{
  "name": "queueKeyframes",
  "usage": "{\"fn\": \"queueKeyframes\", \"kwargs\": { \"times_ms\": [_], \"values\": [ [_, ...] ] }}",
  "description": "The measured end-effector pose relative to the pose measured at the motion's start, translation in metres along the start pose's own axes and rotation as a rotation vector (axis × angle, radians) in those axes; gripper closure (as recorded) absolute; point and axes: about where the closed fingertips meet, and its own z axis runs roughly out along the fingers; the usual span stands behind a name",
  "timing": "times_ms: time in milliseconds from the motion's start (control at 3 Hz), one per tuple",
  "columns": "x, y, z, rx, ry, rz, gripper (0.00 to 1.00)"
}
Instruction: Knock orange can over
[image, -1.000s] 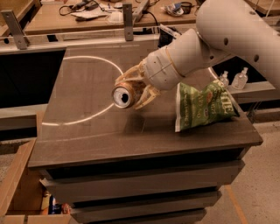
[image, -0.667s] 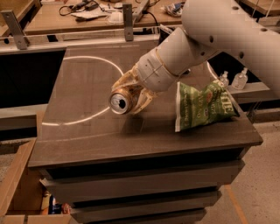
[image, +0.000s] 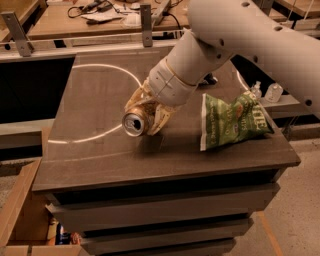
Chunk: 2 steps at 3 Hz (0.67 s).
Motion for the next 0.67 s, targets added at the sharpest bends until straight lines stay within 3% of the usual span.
{"fn": "queueKeyframes", "kwargs": {
  "times_ms": [667],
  "values": [
    [-0.0032, 0.0015, 0.0067, -0.098, 0.057, -0.012, 0.35]
  ]
}}
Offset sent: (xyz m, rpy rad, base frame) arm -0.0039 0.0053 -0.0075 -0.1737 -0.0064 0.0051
